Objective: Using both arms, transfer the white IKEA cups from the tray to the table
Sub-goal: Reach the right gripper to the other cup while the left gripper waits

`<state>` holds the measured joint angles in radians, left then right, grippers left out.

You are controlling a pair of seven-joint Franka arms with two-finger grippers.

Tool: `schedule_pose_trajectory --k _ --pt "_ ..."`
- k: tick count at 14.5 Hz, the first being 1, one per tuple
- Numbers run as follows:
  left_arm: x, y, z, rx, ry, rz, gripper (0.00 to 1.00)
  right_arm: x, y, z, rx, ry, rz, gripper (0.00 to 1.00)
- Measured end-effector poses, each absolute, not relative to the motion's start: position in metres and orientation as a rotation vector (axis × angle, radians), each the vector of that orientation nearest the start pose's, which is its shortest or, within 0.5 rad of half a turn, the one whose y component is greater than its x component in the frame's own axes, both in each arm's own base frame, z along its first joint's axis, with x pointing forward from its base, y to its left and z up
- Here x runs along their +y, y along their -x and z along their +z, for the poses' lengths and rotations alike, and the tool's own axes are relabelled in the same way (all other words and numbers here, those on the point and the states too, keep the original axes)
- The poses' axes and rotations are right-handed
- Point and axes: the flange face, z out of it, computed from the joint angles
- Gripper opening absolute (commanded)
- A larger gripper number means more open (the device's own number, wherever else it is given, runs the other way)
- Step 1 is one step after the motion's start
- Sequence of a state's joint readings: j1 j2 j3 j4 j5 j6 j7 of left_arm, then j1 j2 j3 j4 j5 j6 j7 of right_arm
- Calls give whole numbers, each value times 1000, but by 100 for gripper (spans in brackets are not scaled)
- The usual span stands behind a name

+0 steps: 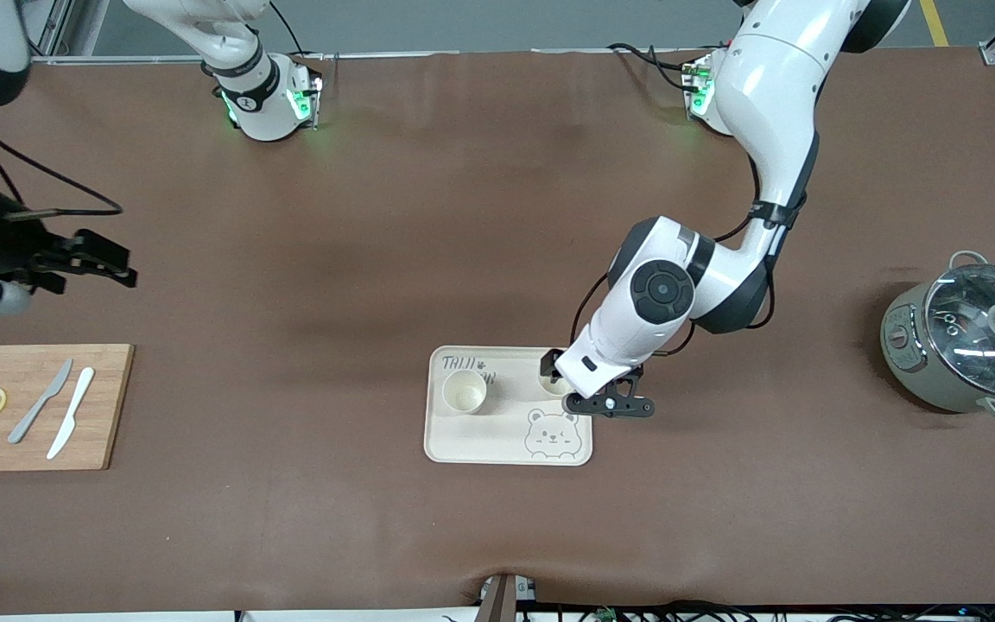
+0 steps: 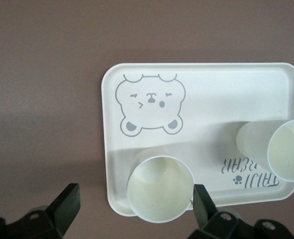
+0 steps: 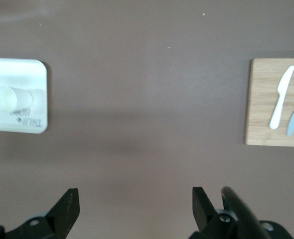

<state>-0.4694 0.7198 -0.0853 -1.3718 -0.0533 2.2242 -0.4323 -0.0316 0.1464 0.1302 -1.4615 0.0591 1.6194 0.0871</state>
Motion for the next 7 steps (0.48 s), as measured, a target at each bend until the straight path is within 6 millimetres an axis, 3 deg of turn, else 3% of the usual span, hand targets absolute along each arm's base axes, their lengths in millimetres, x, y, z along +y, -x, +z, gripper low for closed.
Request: schedule_pose_trajectory --k 3,5,7 --pt "-386 -640 290 127 3270 -126 100 138 -609 570 97 3048 -21 100" --pt "-386 -639 287 147 3248 -138 100 184 -621 530 144 3036 -12 100" --pt "-385 -640 286 151 3240 -143 100 217 -633 483 192 3025 4 100"
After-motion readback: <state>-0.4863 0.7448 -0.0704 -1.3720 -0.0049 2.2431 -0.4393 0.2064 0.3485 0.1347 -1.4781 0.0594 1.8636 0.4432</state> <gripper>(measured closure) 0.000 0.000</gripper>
